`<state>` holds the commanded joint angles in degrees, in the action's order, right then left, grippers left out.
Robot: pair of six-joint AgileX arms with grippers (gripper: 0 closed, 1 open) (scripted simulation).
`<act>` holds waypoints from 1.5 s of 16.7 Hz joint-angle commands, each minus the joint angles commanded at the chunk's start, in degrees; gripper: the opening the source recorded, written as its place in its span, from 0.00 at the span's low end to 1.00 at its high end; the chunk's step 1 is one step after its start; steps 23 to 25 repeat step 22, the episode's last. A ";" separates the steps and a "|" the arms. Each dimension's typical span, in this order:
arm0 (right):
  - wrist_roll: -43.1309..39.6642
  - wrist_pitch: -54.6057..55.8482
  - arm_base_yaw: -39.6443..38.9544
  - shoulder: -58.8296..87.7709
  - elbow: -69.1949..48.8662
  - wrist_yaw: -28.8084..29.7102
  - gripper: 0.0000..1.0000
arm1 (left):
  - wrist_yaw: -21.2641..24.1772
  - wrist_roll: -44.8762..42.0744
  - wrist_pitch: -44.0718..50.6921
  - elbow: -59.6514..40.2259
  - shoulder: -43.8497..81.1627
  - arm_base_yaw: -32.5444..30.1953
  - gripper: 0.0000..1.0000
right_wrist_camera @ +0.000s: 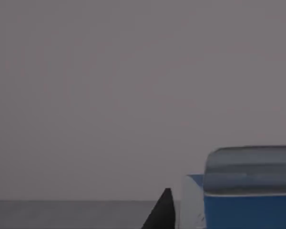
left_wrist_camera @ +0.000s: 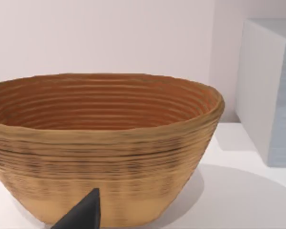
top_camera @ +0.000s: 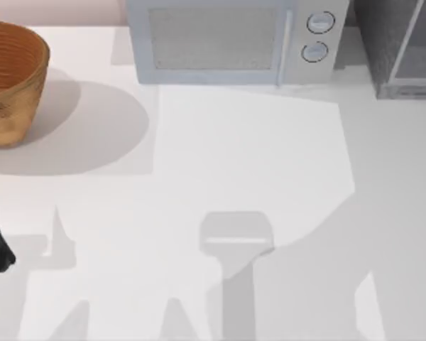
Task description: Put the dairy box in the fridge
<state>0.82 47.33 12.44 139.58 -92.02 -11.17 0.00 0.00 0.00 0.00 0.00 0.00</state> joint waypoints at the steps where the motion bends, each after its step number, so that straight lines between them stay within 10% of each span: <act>1: 0.00 0.00 0.00 0.00 0.00 0.00 0.00 | 0.00 0.00 0.00 0.00 0.00 0.00 1.00; 3: 0.00 0.00 0.00 0.00 0.00 0.00 0.00 | 0.00 0.00 0.00 0.00 0.00 0.00 1.00; 16: 0.00 0.00 0.00 0.00 0.00 0.00 0.98 | 0.00 0.00 0.00 0.00 0.00 0.00 1.00; 25: 0.00 0.00 0.00 0.00 0.00 0.00 1.00 | 0.00 0.00 0.00 0.00 0.00 0.00 1.00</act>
